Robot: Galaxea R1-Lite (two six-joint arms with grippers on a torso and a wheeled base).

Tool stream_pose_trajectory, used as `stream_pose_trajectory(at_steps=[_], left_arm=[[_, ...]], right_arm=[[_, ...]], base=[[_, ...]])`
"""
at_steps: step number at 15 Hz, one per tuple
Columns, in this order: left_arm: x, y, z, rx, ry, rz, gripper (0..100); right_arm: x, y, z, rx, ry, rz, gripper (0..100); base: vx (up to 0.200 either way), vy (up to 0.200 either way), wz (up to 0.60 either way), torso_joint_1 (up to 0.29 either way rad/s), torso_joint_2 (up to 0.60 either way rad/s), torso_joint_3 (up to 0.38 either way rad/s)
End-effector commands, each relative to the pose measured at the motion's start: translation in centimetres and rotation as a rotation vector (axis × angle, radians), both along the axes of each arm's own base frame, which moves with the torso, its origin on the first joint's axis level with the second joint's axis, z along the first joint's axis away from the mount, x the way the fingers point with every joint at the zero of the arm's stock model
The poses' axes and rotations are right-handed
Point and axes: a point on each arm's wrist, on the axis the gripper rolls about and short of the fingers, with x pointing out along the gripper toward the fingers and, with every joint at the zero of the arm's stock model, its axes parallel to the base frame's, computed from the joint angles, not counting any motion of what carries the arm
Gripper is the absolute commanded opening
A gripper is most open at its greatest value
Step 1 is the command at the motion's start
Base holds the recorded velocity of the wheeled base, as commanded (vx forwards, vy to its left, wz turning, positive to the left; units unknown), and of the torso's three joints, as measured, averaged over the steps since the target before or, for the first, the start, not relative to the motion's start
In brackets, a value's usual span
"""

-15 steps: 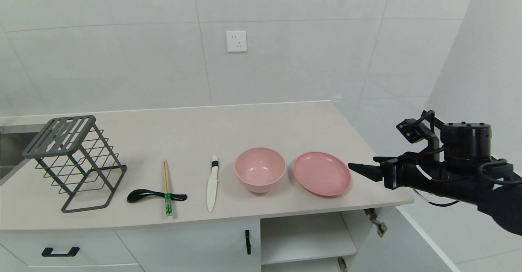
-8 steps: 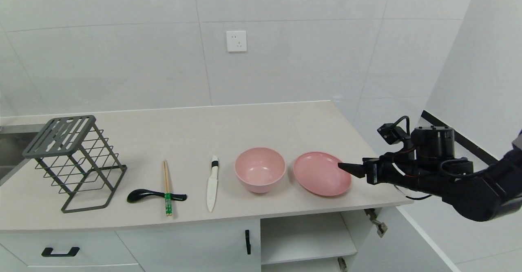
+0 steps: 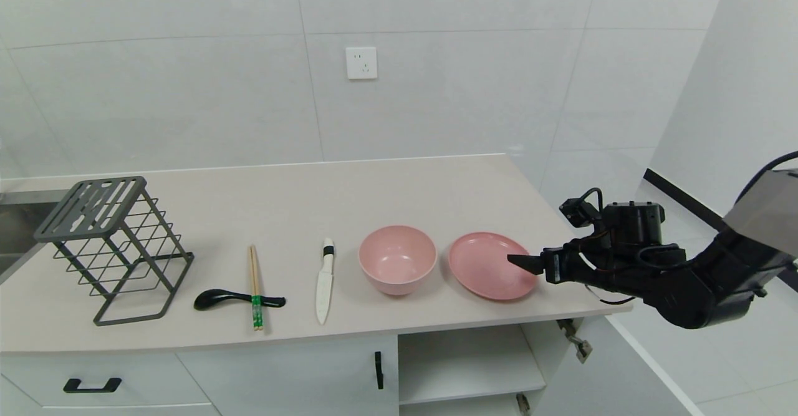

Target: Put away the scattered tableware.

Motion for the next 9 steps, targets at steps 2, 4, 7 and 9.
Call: stream_pose_trajectory(at_steps=[2, 4, 7, 9], left_arm=[[0.0, 0.0, 0.0, 0.0, 0.001, 0.0, 100], [0.0, 0.0, 0.0, 0.0, 0.001, 0.0, 100], [0.0, 0.0, 0.0, 0.0, 0.001, 0.0, 100], [0.0, 0.0, 0.0, 0.0, 0.001, 0.0, 100]], right_arm=[[0.5, 0.1, -1.7, 0.001, 0.004, -0.002, 100], [1.2, 0.0, -2.6, 0.0, 0.0, -0.007, 100], [1.9, 0.2, -3.1, 0.002, -0.006, -0.006, 100], [2.0, 0.3, -3.9, -0.003, 0.01, 0.0, 100]], base=[[0.0, 0.0, 0.0, 0.0, 0.0, 0.0], [0.0, 0.0, 0.0, 0.0, 0.0, 0.0], [0.0, 0.0, 0.0, 0.0, 0.0, 0.0], [0.0, 0.0, 0.0, 0.0, 0.0, 0.0]])
